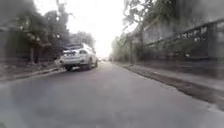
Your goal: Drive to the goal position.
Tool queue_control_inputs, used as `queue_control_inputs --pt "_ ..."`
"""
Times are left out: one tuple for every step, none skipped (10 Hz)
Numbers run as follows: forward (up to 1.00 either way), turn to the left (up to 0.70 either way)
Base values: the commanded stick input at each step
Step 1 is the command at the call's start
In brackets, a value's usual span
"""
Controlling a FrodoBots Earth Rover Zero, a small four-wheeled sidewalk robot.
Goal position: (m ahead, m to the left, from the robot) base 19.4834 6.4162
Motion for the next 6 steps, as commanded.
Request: queue_control_inputs --pt "1.0 0.02" --pt "1.0 0.02" --pt "1.0 0.02" --pt "1.0 0.02" --pt "1.0 -0.28" --pt "1.0 -0.16"
